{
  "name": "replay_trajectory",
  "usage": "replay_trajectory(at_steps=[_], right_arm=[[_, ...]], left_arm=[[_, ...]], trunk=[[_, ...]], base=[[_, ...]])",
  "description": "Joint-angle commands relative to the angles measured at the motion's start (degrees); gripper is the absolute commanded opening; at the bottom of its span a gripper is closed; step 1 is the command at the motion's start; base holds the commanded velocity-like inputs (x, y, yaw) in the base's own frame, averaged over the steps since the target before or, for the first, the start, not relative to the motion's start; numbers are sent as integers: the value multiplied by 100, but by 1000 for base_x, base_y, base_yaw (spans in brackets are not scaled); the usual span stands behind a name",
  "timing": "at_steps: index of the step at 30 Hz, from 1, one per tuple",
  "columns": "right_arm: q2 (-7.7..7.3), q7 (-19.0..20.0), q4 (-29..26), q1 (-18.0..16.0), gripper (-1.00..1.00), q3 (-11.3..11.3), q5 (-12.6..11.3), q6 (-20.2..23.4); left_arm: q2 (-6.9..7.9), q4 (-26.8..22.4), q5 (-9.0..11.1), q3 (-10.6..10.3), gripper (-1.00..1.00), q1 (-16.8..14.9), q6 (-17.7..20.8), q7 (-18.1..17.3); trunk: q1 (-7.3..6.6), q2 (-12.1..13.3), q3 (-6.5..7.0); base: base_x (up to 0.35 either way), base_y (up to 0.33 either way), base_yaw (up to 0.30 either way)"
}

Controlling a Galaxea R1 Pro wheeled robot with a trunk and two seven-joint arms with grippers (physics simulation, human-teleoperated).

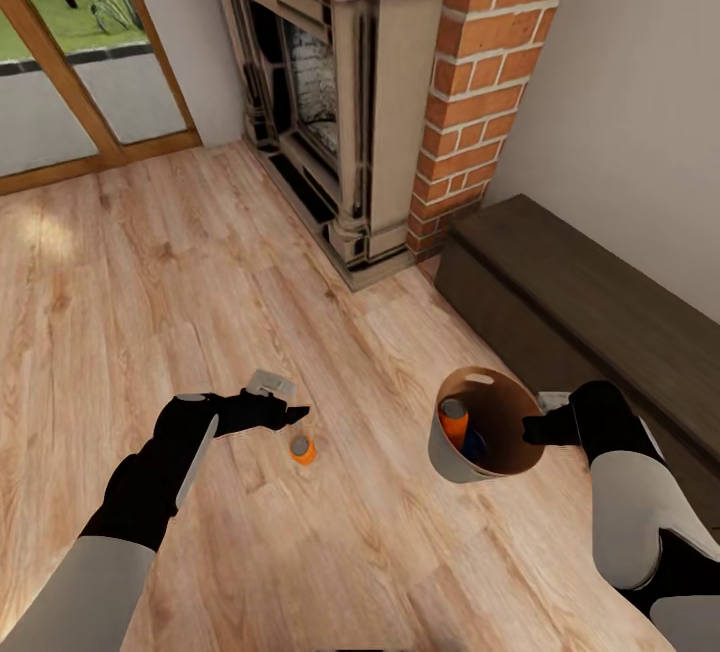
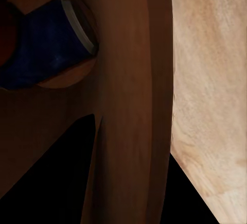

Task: Put the three can of soda from the living room inside the tash can in the kitchen.

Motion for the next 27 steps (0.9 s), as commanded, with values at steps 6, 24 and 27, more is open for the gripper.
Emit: replay_trajectory(at_steps=[6,24,27], right_arm=[[1,8,1,-2,-100,-2,-95,47],[-5,55,6,-23,-100,78,-70,324],[-15,86,6,-56,-100,237,-45,676]], left_arm=[[0,2,1,-1,100,0,0,0],[-55,189,-88,-18,100,-3,0,152],[-122,427,-82,-18,100,-6,0,491]], trunk=[[0,0,1],[0,0,1],[0,0,1]], base=[[323,148,-59],[124,21,-5],[2,0,0]])
